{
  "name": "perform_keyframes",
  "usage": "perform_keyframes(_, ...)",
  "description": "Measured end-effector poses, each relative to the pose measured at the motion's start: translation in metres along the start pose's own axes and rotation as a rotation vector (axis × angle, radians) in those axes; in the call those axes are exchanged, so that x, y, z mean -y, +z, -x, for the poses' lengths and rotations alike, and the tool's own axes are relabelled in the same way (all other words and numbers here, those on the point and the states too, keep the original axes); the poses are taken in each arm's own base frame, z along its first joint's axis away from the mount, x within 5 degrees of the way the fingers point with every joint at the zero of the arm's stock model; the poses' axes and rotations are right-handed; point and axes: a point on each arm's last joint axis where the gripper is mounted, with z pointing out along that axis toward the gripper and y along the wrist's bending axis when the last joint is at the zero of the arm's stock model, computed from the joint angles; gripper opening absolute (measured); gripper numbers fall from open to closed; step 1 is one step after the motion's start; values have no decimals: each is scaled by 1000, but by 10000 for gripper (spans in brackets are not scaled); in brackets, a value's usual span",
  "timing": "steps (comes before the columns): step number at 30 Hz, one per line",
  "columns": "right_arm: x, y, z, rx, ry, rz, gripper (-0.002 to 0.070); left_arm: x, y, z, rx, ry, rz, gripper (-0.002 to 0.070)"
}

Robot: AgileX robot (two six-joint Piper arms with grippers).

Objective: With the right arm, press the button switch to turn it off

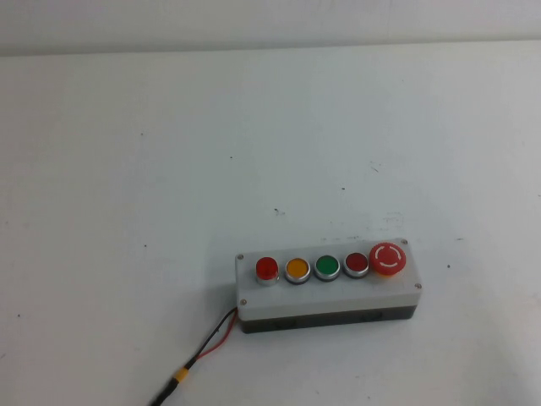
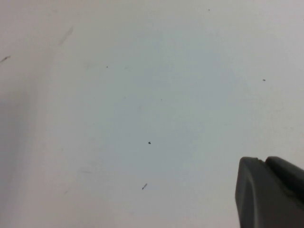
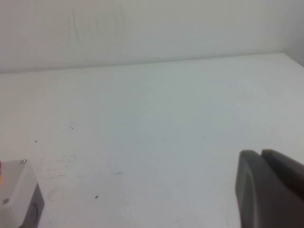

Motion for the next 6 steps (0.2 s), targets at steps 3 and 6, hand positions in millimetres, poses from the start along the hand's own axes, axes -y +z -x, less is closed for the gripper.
perform_keyframes(3, 0, 0, -1, -7, 0, 0, -16, 0, 0, 0, 0, 0, 0, -2)
perform_keyframes(6, 0, 0, -1, -8, 0, 0, -16, 0, 0, 0, 0, 0, 0, -2)
